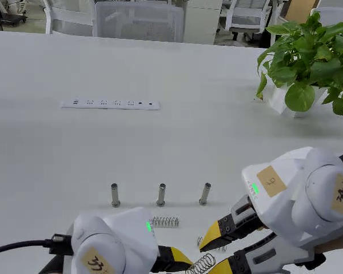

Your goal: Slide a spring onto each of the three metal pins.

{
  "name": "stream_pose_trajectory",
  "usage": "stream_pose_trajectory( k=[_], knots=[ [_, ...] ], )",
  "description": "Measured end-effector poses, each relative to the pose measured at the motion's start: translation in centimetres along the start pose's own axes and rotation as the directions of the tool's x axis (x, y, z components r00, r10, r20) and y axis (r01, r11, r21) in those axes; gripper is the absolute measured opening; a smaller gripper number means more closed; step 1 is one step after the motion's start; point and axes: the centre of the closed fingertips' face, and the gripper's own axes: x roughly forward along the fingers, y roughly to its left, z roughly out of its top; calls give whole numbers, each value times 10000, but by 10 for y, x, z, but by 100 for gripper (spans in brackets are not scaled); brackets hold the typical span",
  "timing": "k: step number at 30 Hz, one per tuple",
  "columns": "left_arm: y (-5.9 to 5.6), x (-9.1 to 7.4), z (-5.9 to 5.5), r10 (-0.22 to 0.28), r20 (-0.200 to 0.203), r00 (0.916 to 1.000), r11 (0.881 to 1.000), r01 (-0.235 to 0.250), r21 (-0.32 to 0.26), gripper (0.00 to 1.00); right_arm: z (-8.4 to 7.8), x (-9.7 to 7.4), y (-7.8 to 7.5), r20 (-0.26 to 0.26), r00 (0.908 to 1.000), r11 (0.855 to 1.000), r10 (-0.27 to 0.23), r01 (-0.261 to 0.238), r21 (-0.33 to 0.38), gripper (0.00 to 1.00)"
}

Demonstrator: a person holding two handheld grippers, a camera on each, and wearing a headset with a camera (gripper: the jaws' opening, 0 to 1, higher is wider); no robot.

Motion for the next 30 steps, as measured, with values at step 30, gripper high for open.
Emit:
stream_pose_trajectory(
  k=[30],
  knots=[
    [-2,3,-2,-105,60,9999,9998,106,-147,6,-8,17,2,-525,9978,9992,408,-410,-33,7]
  ],
)
